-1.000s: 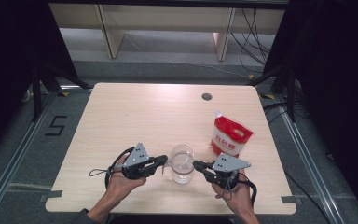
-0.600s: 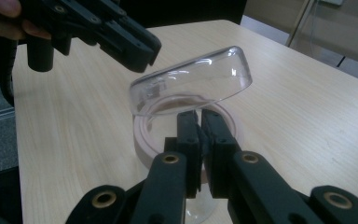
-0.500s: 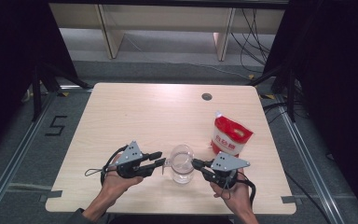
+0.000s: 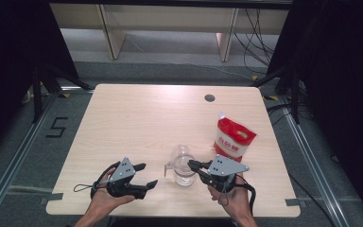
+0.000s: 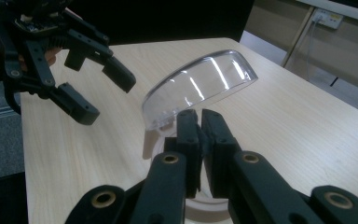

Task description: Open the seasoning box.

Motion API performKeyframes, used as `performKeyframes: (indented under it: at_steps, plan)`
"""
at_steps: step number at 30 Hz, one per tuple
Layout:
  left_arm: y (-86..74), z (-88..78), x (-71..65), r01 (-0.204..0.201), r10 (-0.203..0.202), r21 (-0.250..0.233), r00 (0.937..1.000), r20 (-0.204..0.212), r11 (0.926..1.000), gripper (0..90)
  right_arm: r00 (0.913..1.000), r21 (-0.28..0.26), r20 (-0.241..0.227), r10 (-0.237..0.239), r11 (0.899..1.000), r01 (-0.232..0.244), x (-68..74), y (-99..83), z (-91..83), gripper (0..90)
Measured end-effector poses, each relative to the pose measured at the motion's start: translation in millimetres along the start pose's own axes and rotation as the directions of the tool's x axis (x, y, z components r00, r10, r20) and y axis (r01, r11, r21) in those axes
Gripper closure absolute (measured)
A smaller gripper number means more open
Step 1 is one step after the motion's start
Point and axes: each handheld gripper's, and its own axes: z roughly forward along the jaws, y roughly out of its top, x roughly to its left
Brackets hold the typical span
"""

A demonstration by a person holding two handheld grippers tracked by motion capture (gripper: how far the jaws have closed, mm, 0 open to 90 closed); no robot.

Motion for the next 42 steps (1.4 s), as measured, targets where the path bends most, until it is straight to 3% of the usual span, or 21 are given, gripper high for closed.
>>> performKeyframes:
  at_steps: [2, 4, 5, 11, 13, 16, 17, 19, 20, 25, 32, 40, 42]
  plan:
    - [-1.9, -1.1, 0.3, -0.007, 0.007, 0.009, 1.0000, -0.007, 0.9999, 25.0, 1.0000, -0.002, 0.003, 0.004, 1.000, -0.004, 0.3, 0.8, 0.7, 86.2]
    - [-5.5, -2.1, -1.6, 0.012, -0.012, 0.006, 0.9998, -0.015, 0.9999, 24.3, 0.9999, 0.004, 0.003, 0.011, 1.000, -0.011, 0.7, 1.2, 0.7, 86.1]
    - [-7.3, -2.6, -2.8, 0.034, -0.034, 0.000, 0.9993, -0.018, 0.9994, 23.7, 1.0000, -0.002, 0.000, 0.000, 1.000, 0.000, 0.5, 1.9, 2.5, 86.1]
    - [-9.5, -8.4, -4.4, 0.041, -0.041, 0.010, 0.9989, -0.023, 0.9991, 21.2, 0.9997, 0.003, -0.015, -0.020, 1.000, 0.020, 3.7, 5.4, 5.7, 86.0]
    - [-9.7, -10.5, -5.0, 0.048, -0.048, -0.007, 0.9986, -0.021, 0.9988, 19.7, 0.9995, 0.001, -0.019, -0.024, 1.000, 0.024, 6.3, 8.2, 6.9, 86.0]
    - [-9.4, -10.9, -2.3, 0.022, -0.022, -0.003, 0.9995, -0.022, 0.9998, 18.2, 0.9991, -0.004, -0.026, -0.034, 0.999, 0.034, 7.3, 9.6, 9.1, 85.9]
    - [-11.2, -9.1, -3.8, 0.066, -0.066, -0.003, 0.9976, -0.018, 0.9978, 17.0, 0.9990, -0.002, -0.030, -0.034, 0.999, 0.034, 9.1, 10.6, 10.9, 85.9]
    - [-11.7, -8.6, -3.9, 0.069, -0.069, 0.000, 0.9975, -0.016, 0.9976, 16.7, 0.9996, -0.009, -0.024, -0.017, 1.000, 0.017, 12.3, 11.1, 12.5, 85.9]
    - [-12.3, -8.2, -3.6, 0.058, -0.058, 0.007, 0.9981, -0.019, 0.9983, 16.7, 0.9987, -0.011, -0.035, -0.038, 0.999, 0.038, 12.2, 11.8, 13.9, 85.9]
    - [-12.1, -8.2, -4.6, 0.062, -0.062, 0.002, 0.9979, -0.018, 0.9981, 16.0, 0.9973, -0.003, -0.053, -0.050, 0.999, 0.049, 15.3, 13.1, 17.5, 85.6]
    - [-12.1, -9.7, -2.7, 0.052, -0.052, -0.006, 0.9985, -0.019, 0.9986, 16.0, 0.9980, -0.010, -0.054, -0.032, 0.999, 0.032, 16.2, 12.3, 17.2, 84.3]
    - [-12.7, -9.9, -3.6, 0.067, -0.067, -0.027, 0.9977, -0.012, 0.9974, 16.0, 0.9996, -0.022, -0.024, 0.012, 1.000, -0.012, 6.2, 3.9, 6.0, 72.9]
    - [-11.9, -11.1, -2.1, 0.035, -0.036, -0.023, 0.9992, -0.016, 0.9991, 16.0, 0.9995, -0.027, 0.000, 0.031, 0.999, -0.031, 0.8, -0.2, -1.0, 63.4]
